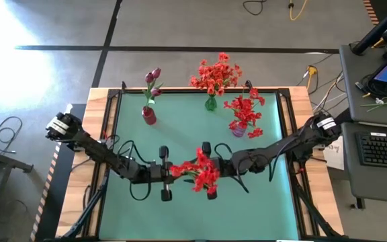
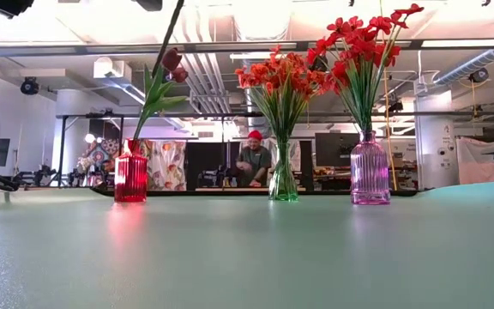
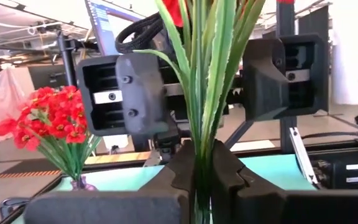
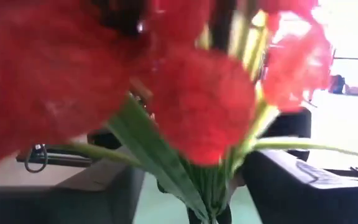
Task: Sort flowers into vase by color
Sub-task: Put the red flowers into the violet flower vase
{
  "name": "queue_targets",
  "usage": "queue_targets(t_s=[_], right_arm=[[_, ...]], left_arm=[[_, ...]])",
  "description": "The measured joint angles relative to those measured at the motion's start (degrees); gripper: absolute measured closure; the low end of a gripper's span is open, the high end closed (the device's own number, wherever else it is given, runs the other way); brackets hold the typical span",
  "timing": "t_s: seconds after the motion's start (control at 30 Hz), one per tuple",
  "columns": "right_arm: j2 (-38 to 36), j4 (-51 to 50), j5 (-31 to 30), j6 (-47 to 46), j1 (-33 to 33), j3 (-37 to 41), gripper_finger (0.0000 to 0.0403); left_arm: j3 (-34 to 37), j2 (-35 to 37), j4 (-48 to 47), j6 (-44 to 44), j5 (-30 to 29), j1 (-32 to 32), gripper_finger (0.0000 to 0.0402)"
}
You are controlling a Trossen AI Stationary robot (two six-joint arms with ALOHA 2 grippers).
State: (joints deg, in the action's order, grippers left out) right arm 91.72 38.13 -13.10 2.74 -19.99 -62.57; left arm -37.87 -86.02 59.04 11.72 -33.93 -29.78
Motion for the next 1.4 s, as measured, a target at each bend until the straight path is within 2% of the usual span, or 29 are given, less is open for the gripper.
queue_targets(t_s=[0.27, 0.5, 0.63, 0.83, 0.93, 1.1, 1.3, 1.4], right_arm=[[0.1, 0.0, -0.5, -0.1, 0.0, 0.0, 0.0284], [0.1, 0.0, -0.6, 0.3, 0.0, 0.0, 0.036], [-0.1, -0.2, -0.6, 0.3, 0.0, 0.0, 0.0383], [-4.6, -7.2, -1.1, -1.7, 0.0, 0.0, 0.0383], [-9.5, -17.5, -6.9, -3.7, 0.1, 0.0, 0.0381], [-19.3, -38.8, -19.9, -11.5, 0.2, 0.0, 0.0381], [-28.8, -57.4, -36.1, -20.8, 0.1, 0.6, 0.0381], [-32.2, -60.5, -37.2, -25.4, 0.1, 1.7, 0.0381]], left_arm=[[-0.5, 0.0, 0.0, -3.1, -1.8, 0.0, 0.036], [-0.9, 0.0, 0.1, -3.9, -2.0, 0.0, 0.0295], [-1.0, 0.0, 0.1, -3.9, -2.1, 0.0, 0.0258], [-1.0, 0.2, -4.0, -4.2, -2.2, -0.1, 0.022], [-1.0, 0.3, -9.7, -7.7, -2.2, -0.1, 0.0214], [-1.0, 0.6, -18.9, -13.5, -2.2, 0.0, 0.0213], [-1.0, 0.6, -22.9, -15.1, -3.1, 0.1, 0.0212], [-1.0, 0.6, -22.7, -15.1, -3.2, 0.6, 0.0212]])
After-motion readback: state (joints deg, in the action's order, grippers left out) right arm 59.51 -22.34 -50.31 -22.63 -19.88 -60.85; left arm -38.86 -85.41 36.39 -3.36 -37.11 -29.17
